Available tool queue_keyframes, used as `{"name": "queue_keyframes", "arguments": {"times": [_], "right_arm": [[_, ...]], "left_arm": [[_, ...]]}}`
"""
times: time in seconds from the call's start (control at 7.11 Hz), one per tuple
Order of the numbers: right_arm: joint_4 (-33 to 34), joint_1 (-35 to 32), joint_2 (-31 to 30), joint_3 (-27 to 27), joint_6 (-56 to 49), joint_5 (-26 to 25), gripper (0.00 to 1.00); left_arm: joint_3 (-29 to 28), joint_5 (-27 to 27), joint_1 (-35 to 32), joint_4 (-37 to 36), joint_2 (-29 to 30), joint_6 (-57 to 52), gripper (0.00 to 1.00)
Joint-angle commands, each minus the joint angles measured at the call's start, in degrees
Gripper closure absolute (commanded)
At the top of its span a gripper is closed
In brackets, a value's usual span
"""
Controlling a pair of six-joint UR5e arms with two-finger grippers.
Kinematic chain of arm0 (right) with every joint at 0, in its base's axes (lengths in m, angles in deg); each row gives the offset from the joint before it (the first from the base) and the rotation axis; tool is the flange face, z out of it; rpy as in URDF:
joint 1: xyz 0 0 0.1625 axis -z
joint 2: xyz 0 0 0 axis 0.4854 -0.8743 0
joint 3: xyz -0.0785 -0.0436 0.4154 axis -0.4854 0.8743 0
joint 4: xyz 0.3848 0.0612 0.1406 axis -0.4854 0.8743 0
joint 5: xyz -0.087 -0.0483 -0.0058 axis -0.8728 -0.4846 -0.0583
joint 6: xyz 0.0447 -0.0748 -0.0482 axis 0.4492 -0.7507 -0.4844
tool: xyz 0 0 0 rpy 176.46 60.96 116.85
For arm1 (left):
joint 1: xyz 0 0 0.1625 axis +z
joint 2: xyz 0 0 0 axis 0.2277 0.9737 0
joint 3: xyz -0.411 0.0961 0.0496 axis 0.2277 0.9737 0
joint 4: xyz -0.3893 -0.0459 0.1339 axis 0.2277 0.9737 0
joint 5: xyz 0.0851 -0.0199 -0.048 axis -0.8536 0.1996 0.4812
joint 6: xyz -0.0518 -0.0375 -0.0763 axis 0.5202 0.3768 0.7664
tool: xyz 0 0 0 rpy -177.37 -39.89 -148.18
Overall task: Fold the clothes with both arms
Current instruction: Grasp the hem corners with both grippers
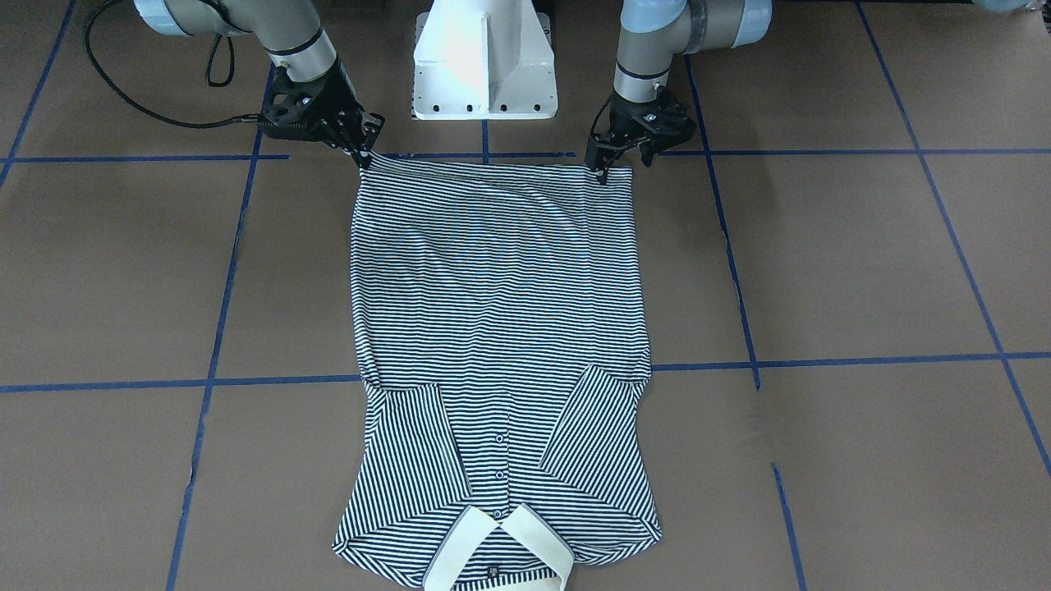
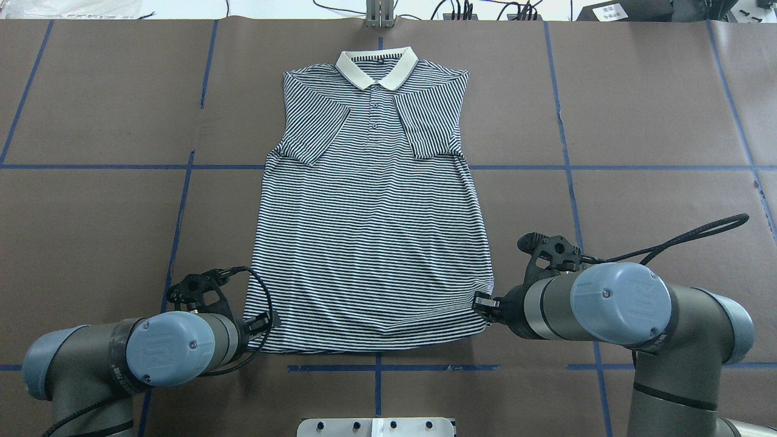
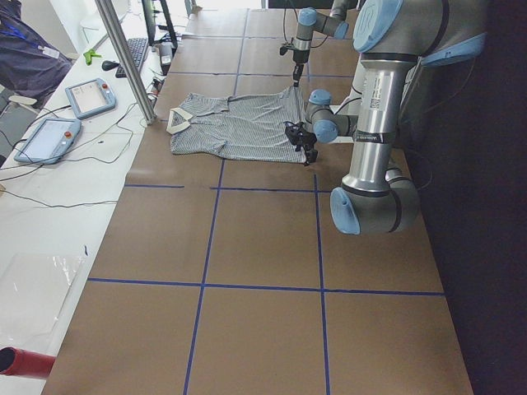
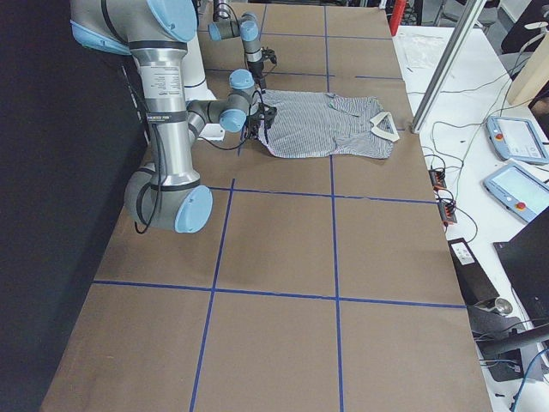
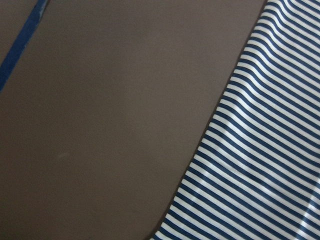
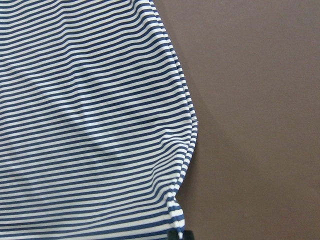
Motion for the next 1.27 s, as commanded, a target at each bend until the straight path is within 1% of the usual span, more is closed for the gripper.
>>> {"name": "queue_keyframes", "arguments": {"times": [0.0,0.42,0.7,0.98,1.13], "right_arm": [[0.0,-0.6,0.0,0.0,0.0,0.7,1.00],[0.1,-1.1,0.0,0.1,0.0,0.8,1.00],[0.3,-1.1,0.0,0.1,0.0,0.8,1.00],[0.3,-1.2,0.0,0.1,0.0,0.8,1.00],[0.3,-1.2,0.0,0.1,0.0,0.8,1.00]], "left_arm": [[-0.1,-0.1,0.0,0.0,0.0,0.0,0.14],[-0.1,-0.1,0.0,-0.1,0.0,0.3,0.26],[-0.1,-0.1,0.0,-0.1,0.2,0.5,0.41],[0.0,0.0,0.0,-0.1,0.3,0.5,0.52],[0.1,0.0,0.0,-0.1,0.6,0.6,0.64]]}}
